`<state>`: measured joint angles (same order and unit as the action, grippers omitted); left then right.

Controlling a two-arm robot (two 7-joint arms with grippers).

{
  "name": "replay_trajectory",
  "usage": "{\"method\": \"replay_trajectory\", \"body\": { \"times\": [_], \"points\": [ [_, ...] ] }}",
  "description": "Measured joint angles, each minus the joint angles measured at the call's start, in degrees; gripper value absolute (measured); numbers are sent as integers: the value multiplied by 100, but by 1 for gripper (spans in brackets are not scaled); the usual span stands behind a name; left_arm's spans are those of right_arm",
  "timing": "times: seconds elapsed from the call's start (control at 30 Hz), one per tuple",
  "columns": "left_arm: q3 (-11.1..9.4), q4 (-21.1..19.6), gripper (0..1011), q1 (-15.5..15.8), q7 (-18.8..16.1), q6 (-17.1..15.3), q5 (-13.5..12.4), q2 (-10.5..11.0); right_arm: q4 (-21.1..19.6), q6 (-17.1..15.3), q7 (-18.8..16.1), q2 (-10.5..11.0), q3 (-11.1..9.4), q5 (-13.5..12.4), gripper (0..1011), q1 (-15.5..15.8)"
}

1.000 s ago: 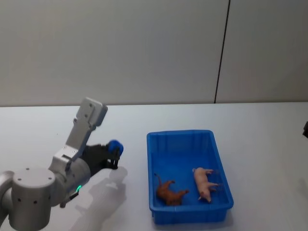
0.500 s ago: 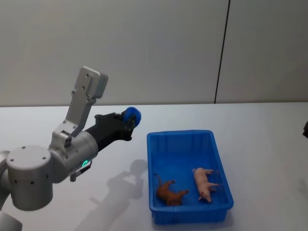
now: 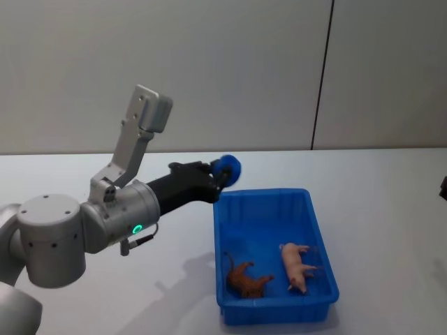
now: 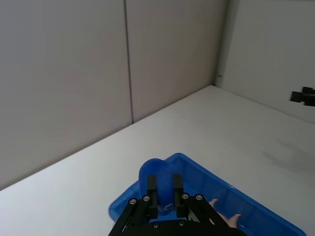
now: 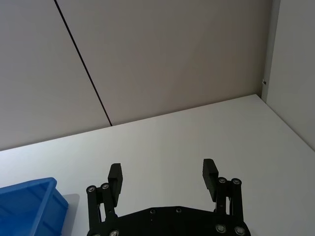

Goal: Pick up the two dolls from the table and place them into the box.

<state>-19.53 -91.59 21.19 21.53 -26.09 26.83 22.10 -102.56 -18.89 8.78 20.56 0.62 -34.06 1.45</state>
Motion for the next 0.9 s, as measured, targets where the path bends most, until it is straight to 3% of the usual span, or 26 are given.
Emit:
{"method": "replay_trajectory", "body": {
  "times": [0.23,0.53,0.9],
  "points": [
    [-75,223,183,124,520,-289,54,-56,0,0,0,0,0,0,1001,0],
    [-184,483,188,208,893,-565,-15,-106,0,0,0,0,0,0,1001,0],
    [-267,663,513,255,1107,-701,-90,-140,0,0,0,0,0,0,1001,0]
  ]
}}
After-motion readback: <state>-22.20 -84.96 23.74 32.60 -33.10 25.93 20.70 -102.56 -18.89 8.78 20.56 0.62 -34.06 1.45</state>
